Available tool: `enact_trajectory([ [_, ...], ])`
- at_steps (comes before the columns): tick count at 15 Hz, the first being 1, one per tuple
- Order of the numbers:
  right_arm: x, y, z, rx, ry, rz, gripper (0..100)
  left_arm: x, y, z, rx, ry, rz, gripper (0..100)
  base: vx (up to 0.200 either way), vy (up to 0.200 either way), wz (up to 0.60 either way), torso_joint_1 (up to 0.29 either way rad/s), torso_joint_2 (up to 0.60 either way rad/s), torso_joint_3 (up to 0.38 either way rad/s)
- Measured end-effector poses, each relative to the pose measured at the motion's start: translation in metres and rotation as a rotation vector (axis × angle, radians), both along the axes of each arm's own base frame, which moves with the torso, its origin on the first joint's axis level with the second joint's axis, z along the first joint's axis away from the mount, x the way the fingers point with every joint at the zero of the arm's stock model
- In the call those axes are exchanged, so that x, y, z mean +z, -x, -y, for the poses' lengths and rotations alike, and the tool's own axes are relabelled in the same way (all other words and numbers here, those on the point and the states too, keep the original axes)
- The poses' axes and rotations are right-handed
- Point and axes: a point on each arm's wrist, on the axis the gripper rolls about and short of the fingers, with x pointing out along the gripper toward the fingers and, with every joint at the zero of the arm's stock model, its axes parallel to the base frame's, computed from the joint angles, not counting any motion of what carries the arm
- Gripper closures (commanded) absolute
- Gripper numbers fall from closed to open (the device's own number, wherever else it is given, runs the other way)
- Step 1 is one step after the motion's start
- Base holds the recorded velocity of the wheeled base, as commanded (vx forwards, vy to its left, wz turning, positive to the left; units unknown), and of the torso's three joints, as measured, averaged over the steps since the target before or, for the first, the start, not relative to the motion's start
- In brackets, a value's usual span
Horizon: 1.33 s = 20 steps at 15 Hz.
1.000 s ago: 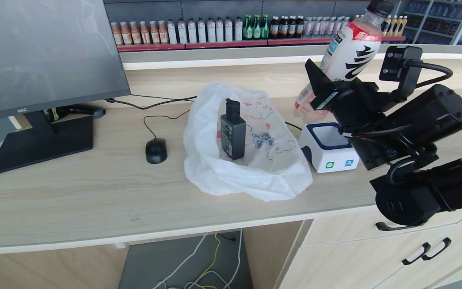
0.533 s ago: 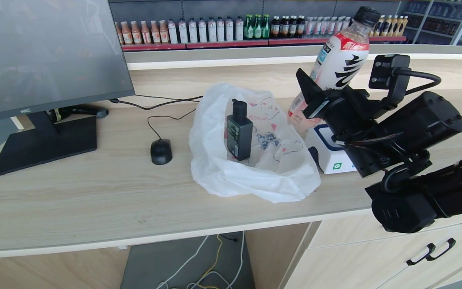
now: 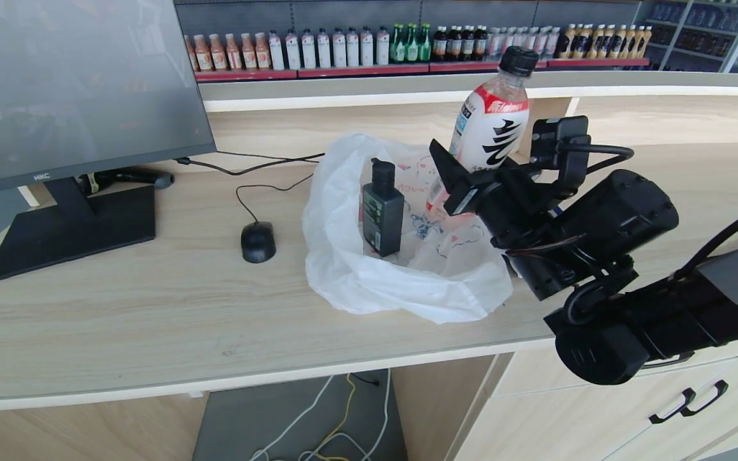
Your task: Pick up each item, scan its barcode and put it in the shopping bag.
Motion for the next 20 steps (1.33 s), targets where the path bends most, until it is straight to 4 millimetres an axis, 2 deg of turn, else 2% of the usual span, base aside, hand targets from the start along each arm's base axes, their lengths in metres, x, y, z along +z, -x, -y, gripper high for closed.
enact_trajectory([
  [11,-0.035,-0.013,-0.014,-0.006,0.115,-0.044,100,0.000,0.000,0.000,0.000,0.000,0.000,0,0.000,0.000,0.00,0.000,0.00,0.000],
  [15,-0.031,-0.011,-0.027,0.033,0.122,-0.003,100,0.000,0.000,0.000,0.000,0.000,0.000,0,0.000,0.000,0.00,0.000,0.00,0.000],
  [20,-0.044,-0.005,-0.029,0.049,0.156,-0.047,100,0.000,0.000,0.000,0.000,0.000,0.000,0,0.000,0.000,0.00,0.000,0.00,0.000],
])
